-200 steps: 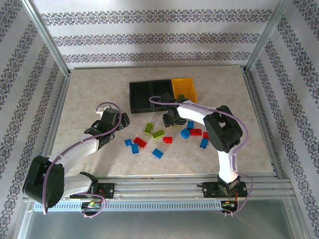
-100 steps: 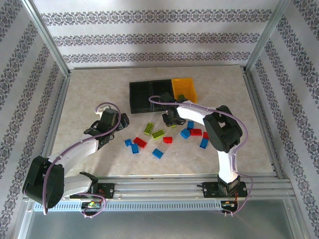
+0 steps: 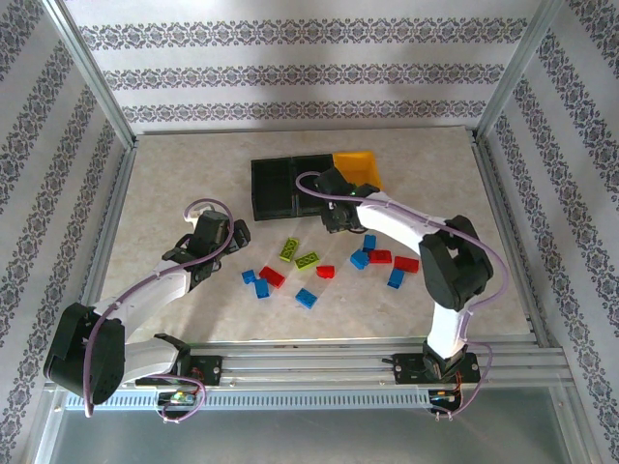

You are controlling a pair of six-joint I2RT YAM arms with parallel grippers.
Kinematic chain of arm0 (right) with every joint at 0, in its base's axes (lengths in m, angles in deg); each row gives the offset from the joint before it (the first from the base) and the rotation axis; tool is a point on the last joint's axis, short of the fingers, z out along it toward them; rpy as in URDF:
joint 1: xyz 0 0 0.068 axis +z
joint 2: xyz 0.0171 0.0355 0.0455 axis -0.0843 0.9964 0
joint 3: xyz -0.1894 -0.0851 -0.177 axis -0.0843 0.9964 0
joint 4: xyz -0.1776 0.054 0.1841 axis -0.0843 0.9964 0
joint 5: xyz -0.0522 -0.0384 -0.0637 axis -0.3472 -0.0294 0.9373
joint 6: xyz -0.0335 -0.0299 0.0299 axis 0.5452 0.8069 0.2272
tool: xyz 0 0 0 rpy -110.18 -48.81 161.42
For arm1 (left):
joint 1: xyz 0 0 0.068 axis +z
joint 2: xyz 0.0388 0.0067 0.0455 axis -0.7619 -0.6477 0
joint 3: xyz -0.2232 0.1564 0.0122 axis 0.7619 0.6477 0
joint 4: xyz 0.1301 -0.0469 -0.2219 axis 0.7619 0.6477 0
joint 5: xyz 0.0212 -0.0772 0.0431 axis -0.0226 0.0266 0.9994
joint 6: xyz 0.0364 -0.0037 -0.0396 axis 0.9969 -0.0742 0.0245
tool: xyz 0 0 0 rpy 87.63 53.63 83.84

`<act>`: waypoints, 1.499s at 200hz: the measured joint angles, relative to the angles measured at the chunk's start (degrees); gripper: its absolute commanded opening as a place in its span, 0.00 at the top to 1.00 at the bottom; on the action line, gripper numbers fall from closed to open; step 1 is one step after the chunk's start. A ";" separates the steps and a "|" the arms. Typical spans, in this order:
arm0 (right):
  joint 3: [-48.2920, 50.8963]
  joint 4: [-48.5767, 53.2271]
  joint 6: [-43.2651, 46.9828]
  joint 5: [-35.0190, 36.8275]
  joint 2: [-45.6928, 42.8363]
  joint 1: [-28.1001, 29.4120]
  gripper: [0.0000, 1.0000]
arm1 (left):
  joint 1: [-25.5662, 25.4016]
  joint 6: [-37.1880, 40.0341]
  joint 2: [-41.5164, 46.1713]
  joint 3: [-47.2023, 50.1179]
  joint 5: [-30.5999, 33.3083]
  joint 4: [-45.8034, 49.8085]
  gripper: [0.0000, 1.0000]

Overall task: Sort the legos into containers by color
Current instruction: Place the lego in the container.

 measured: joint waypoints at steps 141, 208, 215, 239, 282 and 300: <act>-16.44 -0.39 2.01 0.28 9.16 -12.37 0.85 | 0.79 -0.42 1.49 0.76 -0.83 -0.02 0.00; -20.24 -0.35 3.26 0.98 14.93 -13.38 0.74 | 1.22 -0.42 3.26 1.05 -0.90 -0.02 0.00; -20.24 -0.35 3.30 1.09 15.15 -13.44 0.73 | 1.33 -0.42 3.28 1.05 -1.01 -0.02 0.00; -20.24 -0.31 3.76 1.40 15.65 -13.46 0.67 | 1.49 -0.42 3.30 1.05 -1.09 -0.02 0.00; -20.31 -0.24 4.37 1.77 15.72 -13.46 0.60 | 1.49 -0.42 3.30 1.05 -1.27 0.00 0.00; -20.31 -0.24 4.35 1.88 15.72 -13.46 0.58 | 1.49 -0.42 3.30 1.05 -1.40 -0.02 0.00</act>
